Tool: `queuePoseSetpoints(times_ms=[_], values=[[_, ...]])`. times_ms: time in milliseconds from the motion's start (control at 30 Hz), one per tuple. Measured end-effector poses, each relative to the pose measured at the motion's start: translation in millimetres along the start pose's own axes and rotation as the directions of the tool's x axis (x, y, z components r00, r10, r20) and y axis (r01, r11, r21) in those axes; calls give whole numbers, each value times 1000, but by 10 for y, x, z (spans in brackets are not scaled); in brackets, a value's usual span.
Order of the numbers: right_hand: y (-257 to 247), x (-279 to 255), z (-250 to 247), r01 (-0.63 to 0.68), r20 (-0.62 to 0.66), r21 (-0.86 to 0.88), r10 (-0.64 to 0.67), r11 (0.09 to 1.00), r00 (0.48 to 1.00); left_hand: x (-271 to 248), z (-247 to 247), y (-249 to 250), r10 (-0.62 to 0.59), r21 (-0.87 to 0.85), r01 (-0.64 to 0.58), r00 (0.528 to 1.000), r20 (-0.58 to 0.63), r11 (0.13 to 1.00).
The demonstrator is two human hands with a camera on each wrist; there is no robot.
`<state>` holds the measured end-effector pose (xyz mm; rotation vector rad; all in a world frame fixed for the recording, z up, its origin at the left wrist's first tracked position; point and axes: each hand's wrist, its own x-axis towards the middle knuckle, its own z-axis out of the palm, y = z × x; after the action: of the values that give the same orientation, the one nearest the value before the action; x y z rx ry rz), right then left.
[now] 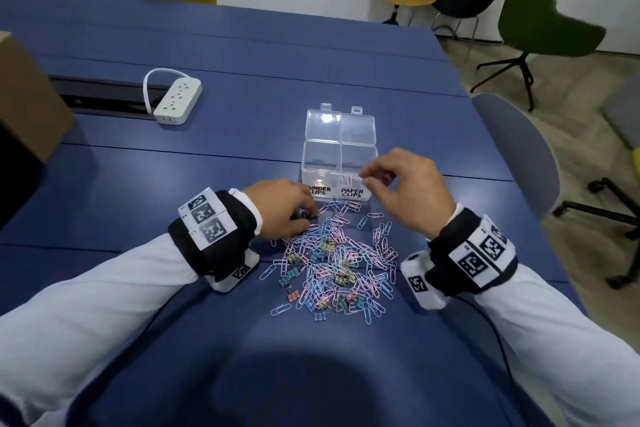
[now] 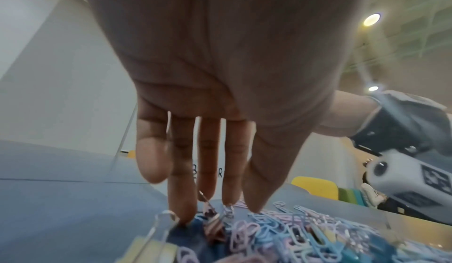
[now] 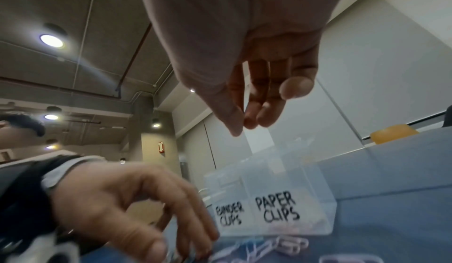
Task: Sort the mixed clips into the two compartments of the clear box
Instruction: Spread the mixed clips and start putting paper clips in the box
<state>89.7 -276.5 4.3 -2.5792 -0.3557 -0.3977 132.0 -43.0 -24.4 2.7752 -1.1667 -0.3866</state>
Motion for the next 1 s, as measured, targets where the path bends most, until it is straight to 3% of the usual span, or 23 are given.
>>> queuePoseSetpoints(times_ms=[100,200,333,533,700,833,1000], values=[[-48,-80,119,46,259,-16,-41,999,965,-9,-5,-96,-29,-85,30,999,17,996],[-87,-86,253,126,515,-120,-47,985,856,-9,-36,-157,-52,-216,57,998,29,975],[-119,-114,379,197,637,-180,-38,964,770,-2,-71,-164,-52,-268,60,998,39,961],[-124,-284,357,224,654,-120,-93,967,750,-16,-40,-159,-46,-321,64,997,64,945],[-91,-263,301,160,580,-57,-98,985,809,-44,-44,-172,-56,-376,76,996,64,924],[-100,-184,318,174,570,-51,-114,983,814,-84,-142,-225,-73,-470,87,996,49,878],[-155,-87,438,209,602,-76,-122,975,789,-127,-232,-530,-247,-524,202,969,-17,828]])
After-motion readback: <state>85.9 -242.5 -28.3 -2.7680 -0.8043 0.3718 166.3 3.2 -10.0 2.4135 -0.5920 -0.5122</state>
